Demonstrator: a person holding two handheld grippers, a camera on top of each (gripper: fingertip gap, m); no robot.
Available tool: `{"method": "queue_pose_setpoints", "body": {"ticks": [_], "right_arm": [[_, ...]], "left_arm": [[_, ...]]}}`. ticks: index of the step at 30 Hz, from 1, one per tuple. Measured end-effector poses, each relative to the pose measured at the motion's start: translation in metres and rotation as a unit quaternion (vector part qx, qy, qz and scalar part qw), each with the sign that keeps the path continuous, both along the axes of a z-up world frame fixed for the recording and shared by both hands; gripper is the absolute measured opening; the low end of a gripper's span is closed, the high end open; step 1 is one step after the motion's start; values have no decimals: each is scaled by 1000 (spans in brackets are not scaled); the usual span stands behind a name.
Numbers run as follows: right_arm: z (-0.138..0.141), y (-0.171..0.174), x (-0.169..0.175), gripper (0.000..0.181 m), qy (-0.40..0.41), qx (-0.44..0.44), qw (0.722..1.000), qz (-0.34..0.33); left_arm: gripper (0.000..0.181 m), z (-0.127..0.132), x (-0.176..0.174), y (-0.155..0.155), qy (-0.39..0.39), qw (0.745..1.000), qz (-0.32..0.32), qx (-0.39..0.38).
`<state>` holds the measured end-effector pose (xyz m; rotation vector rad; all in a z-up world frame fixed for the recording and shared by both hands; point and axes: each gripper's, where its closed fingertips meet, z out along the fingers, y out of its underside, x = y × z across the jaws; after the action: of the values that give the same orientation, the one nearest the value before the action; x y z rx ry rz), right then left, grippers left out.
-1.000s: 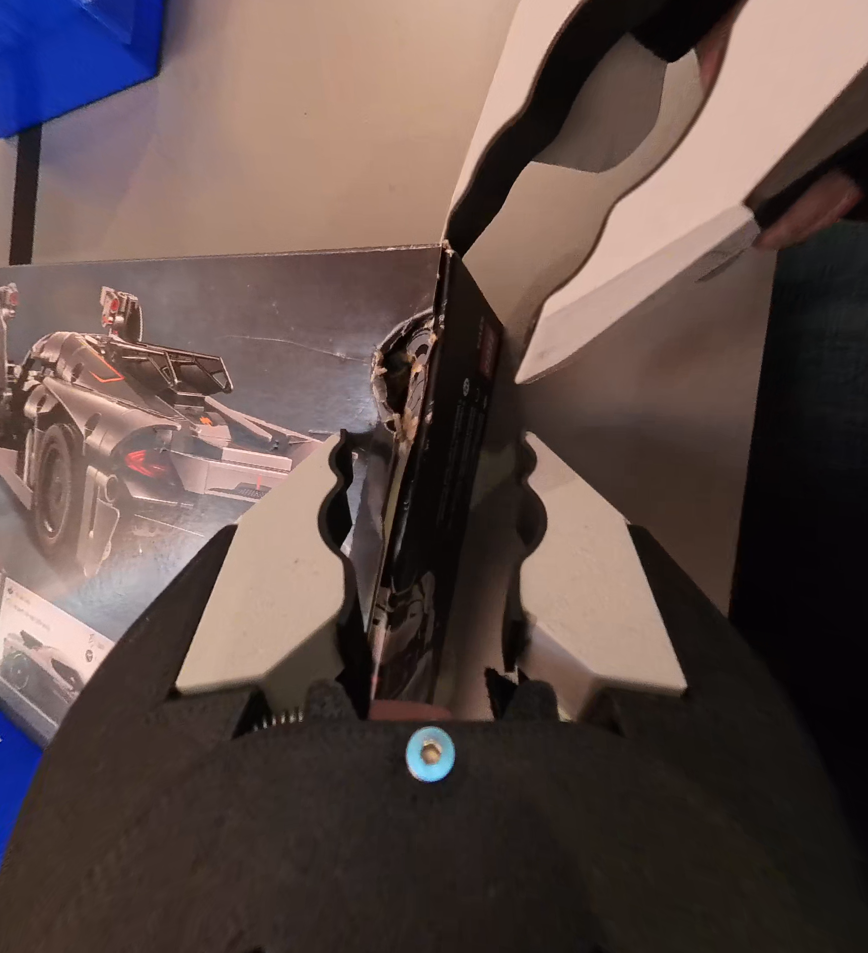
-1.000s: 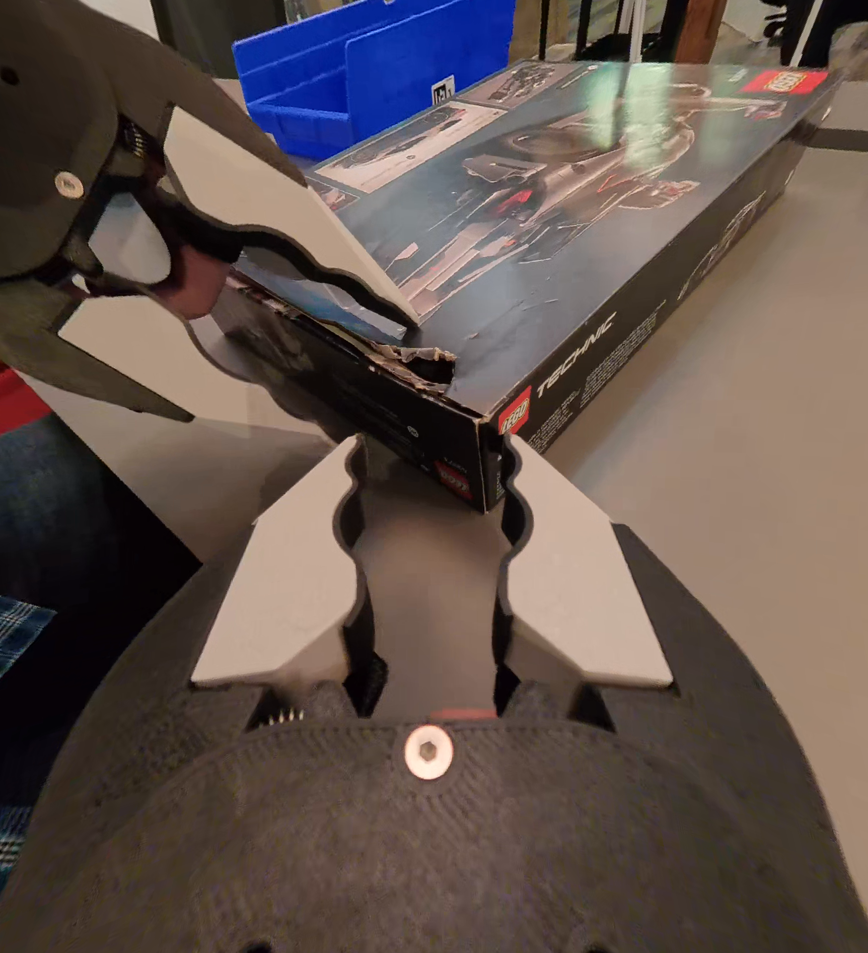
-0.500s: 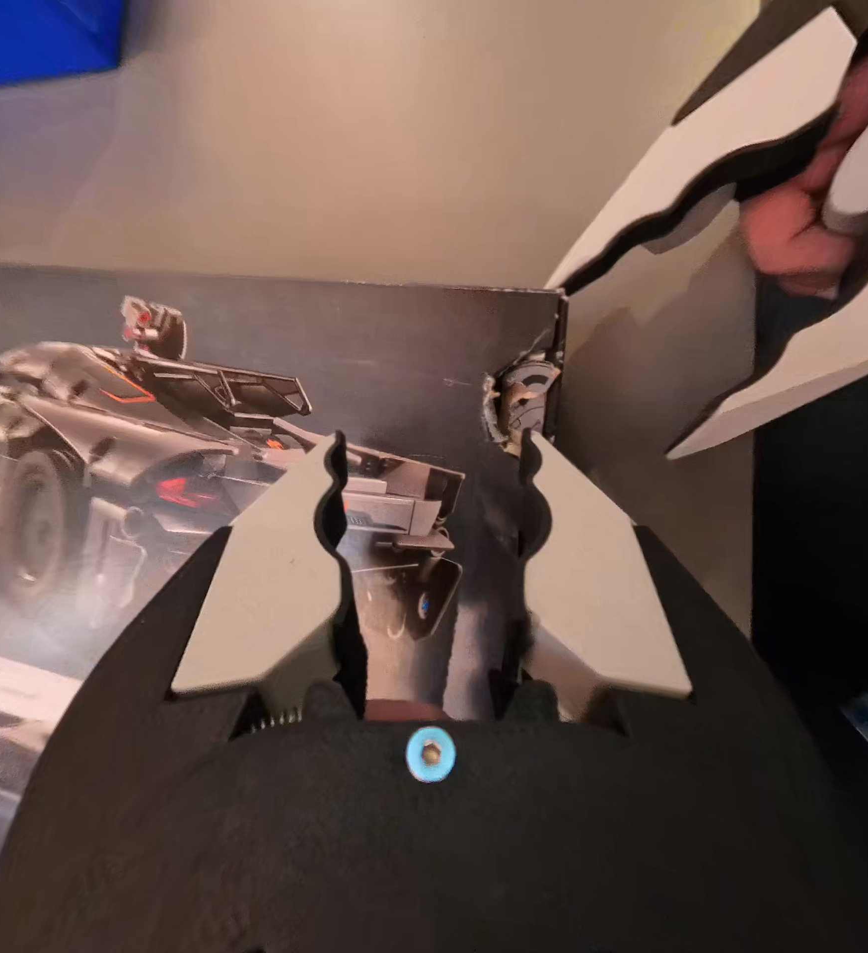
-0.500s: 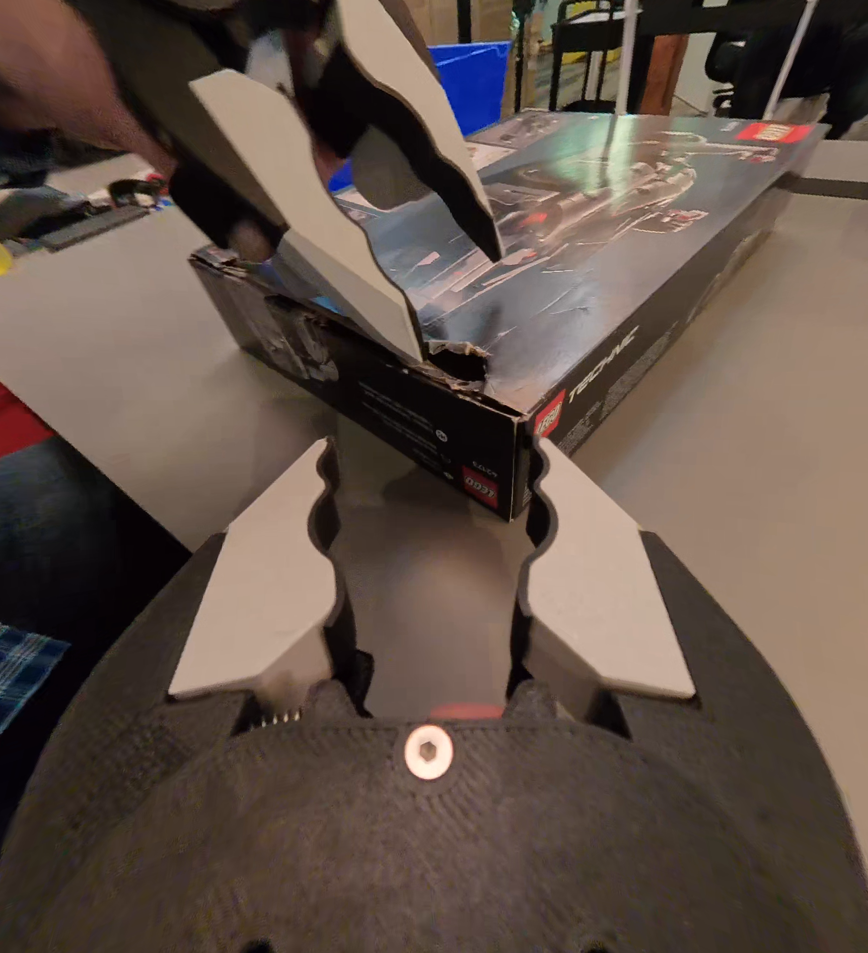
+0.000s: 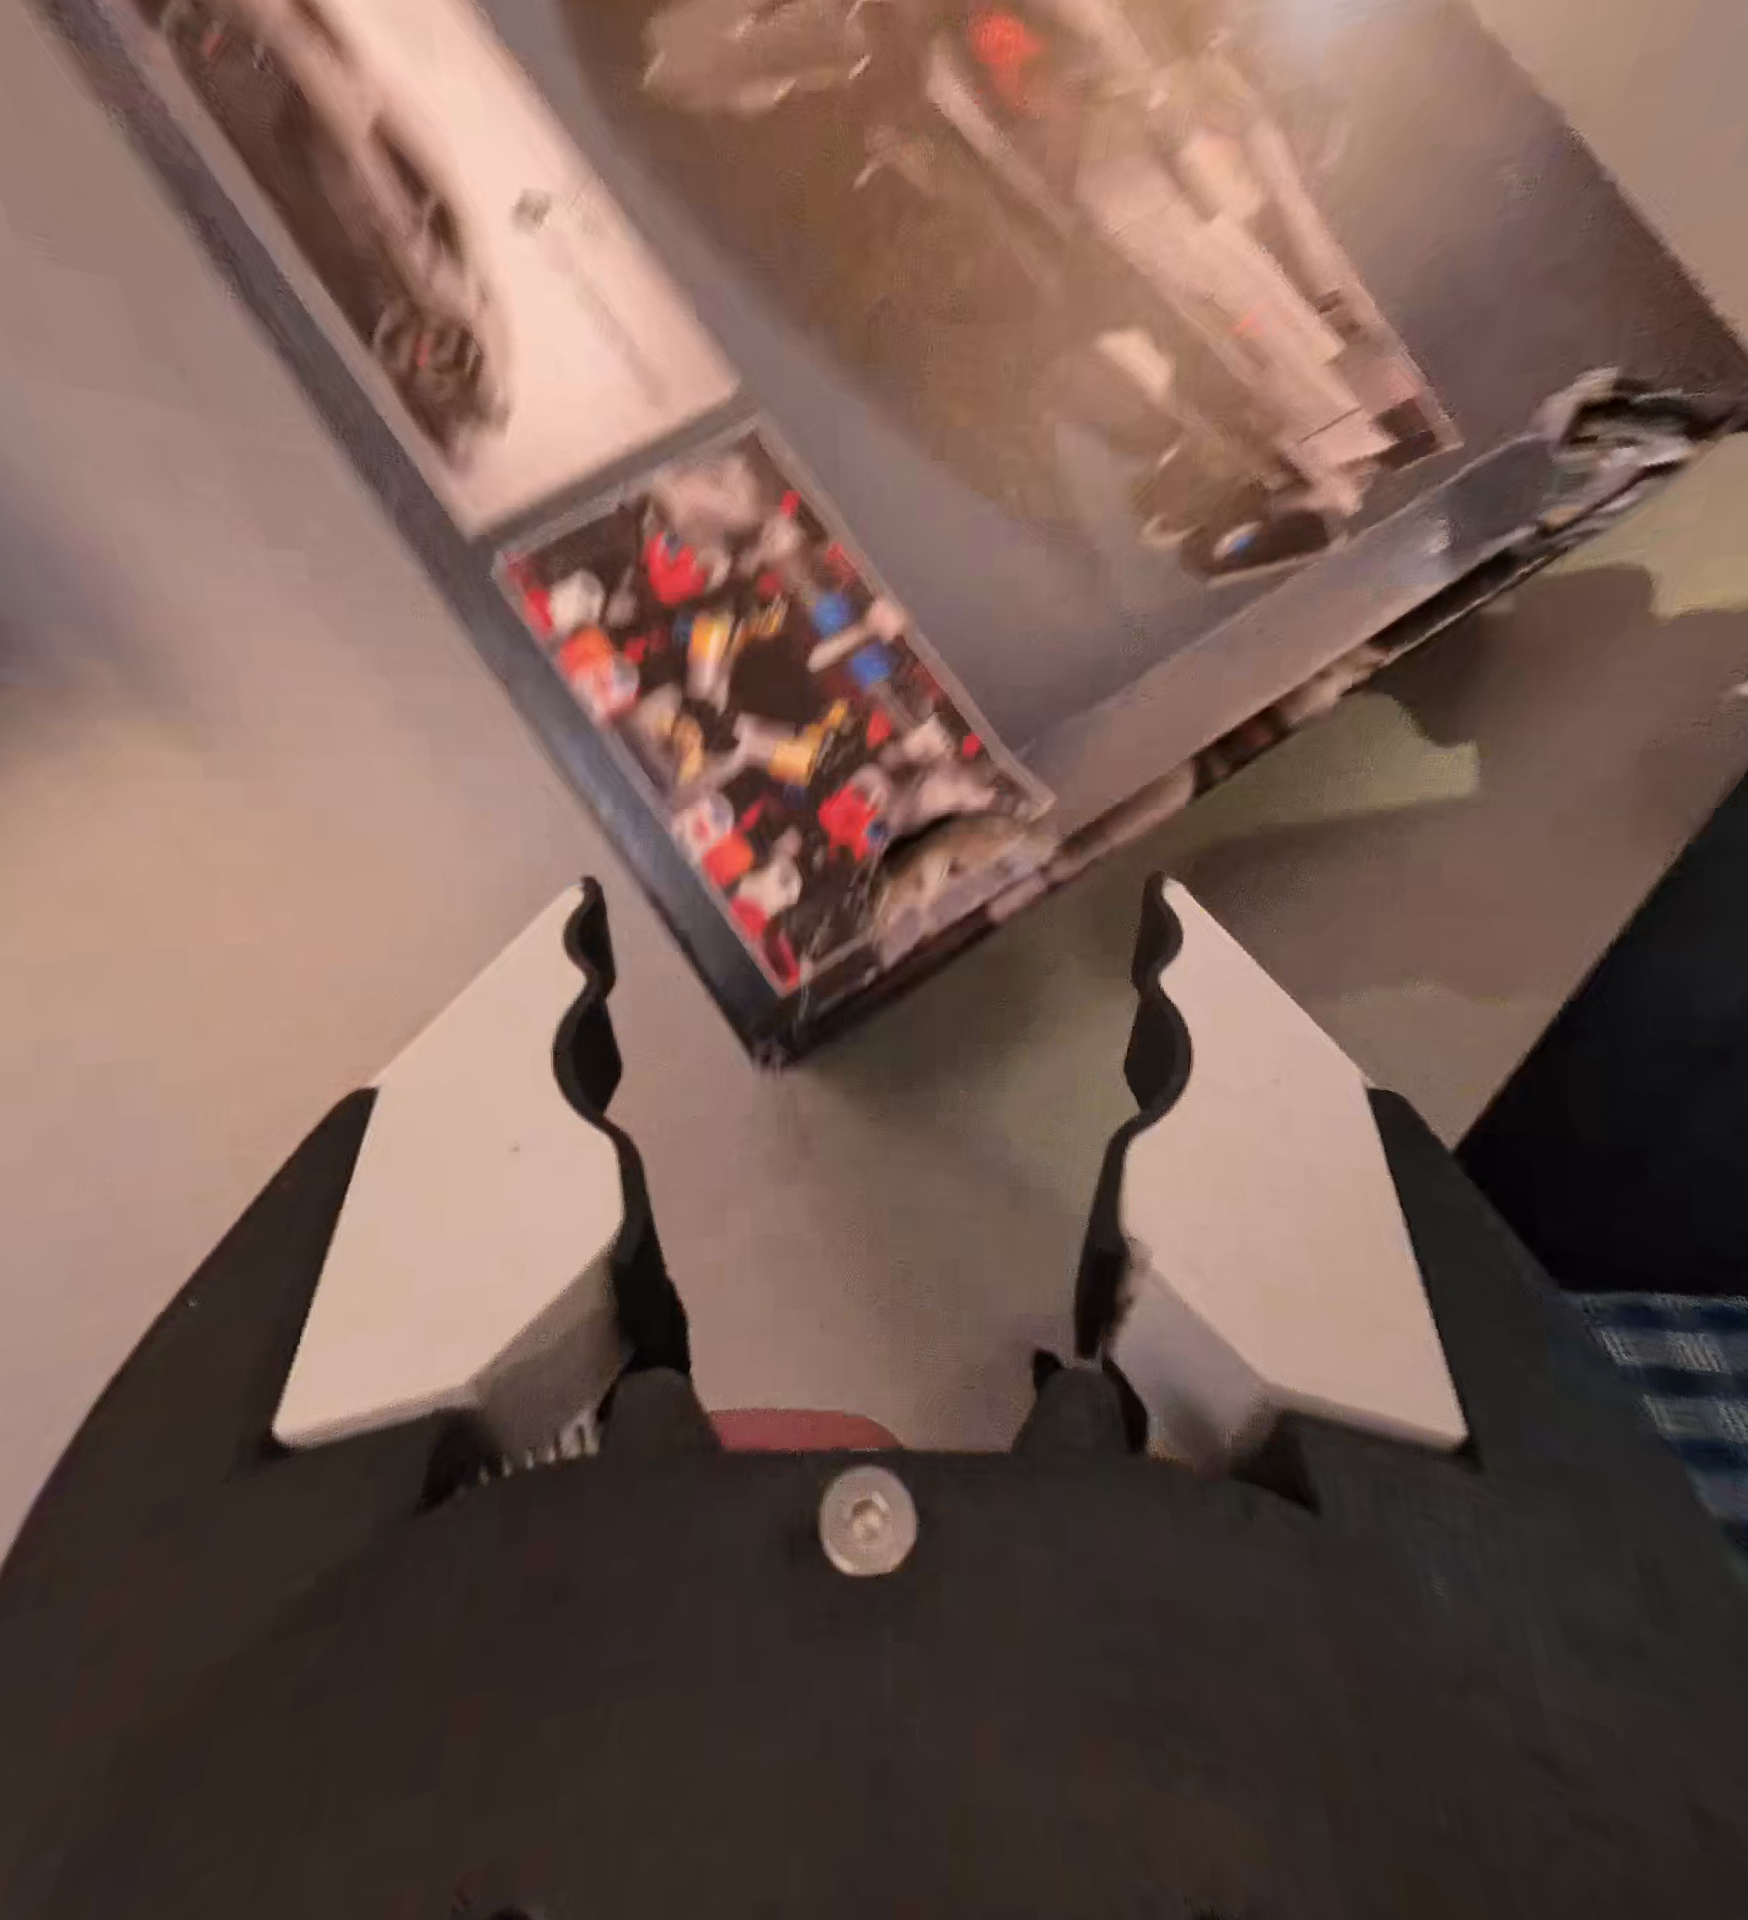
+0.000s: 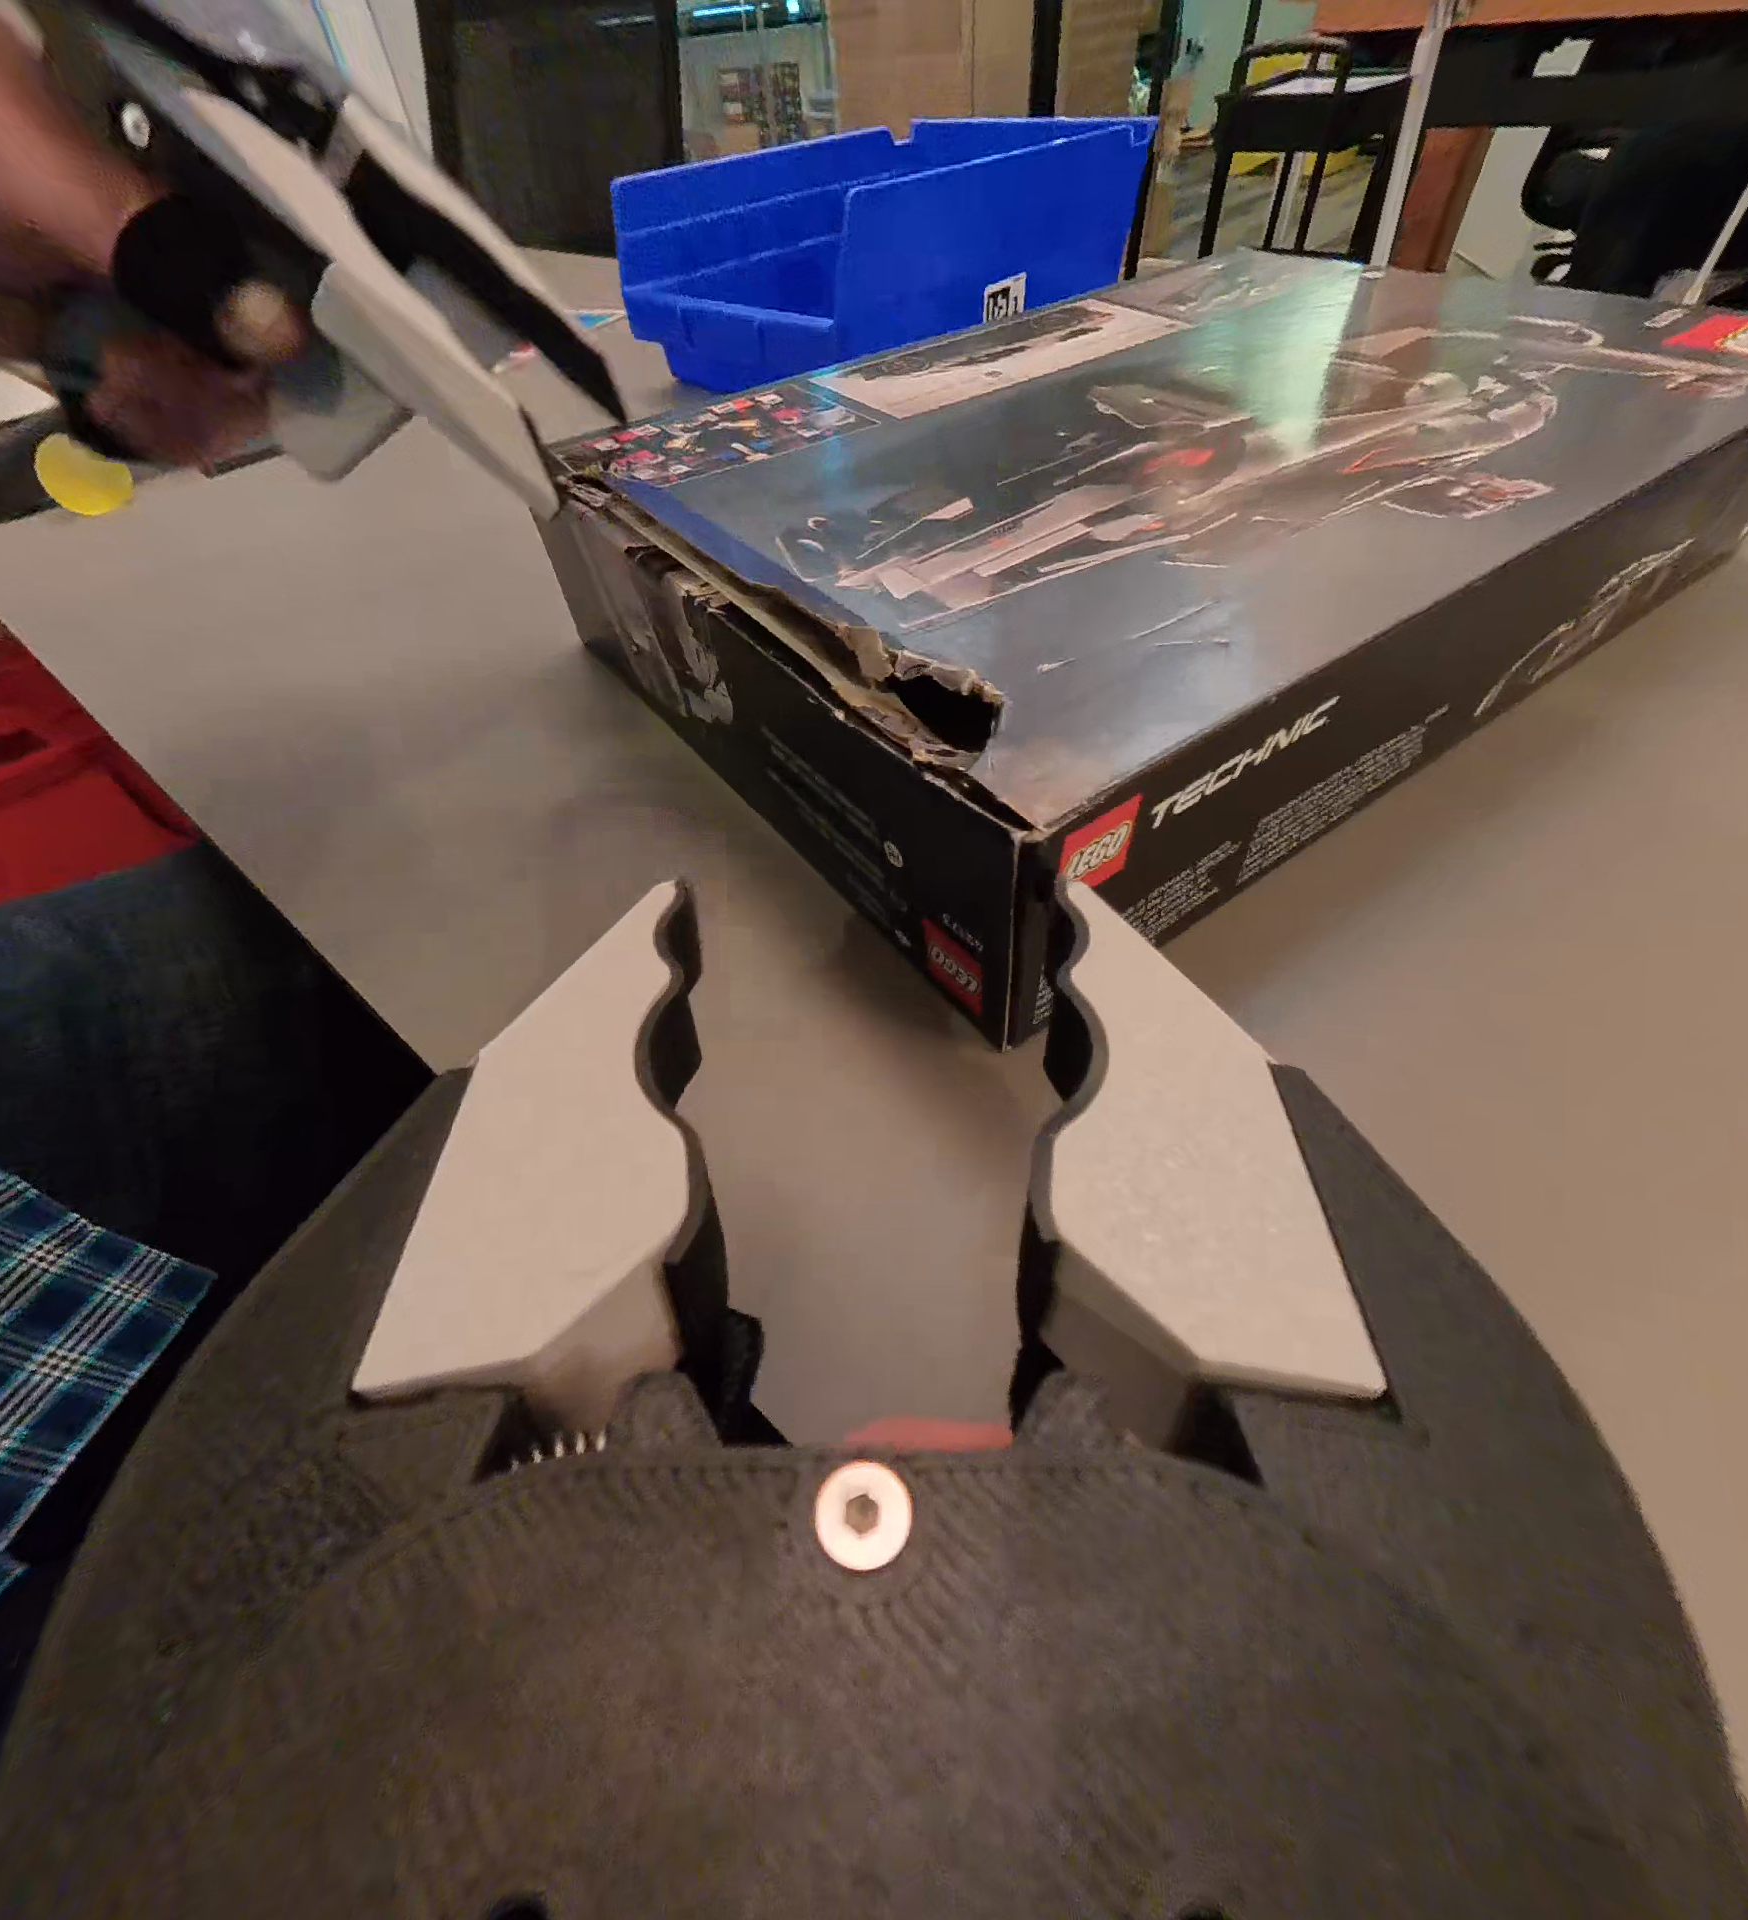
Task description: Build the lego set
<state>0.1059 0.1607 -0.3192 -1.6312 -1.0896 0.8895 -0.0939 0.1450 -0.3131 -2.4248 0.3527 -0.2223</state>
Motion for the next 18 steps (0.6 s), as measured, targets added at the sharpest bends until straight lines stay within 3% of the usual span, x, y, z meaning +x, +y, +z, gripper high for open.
{"method": "queue_pose_setpoints", "body": {"ticks": [3,7,13,15,18], "right_arm": [[-1,-3,-2,68,-6,16,1000,0],[-2,-6,-3,74,-6,30,1000,-8],[-3,-8,-2,79,5,32,999,-19],[-5,-11,-3,83,5,34,999,-20],[-5,-14,-5,90,7,36,999,-22]], "left_arm": [[98,-15,11,-14,-52,997,49,30],[109,-14,19,-11,-52,991,87,91],[96,-13,17,-16,-38,979,151,132],[104,-16,22,-19,-22,978,154,142],[102,-18,21,-20,-10,978,149,149]]}}
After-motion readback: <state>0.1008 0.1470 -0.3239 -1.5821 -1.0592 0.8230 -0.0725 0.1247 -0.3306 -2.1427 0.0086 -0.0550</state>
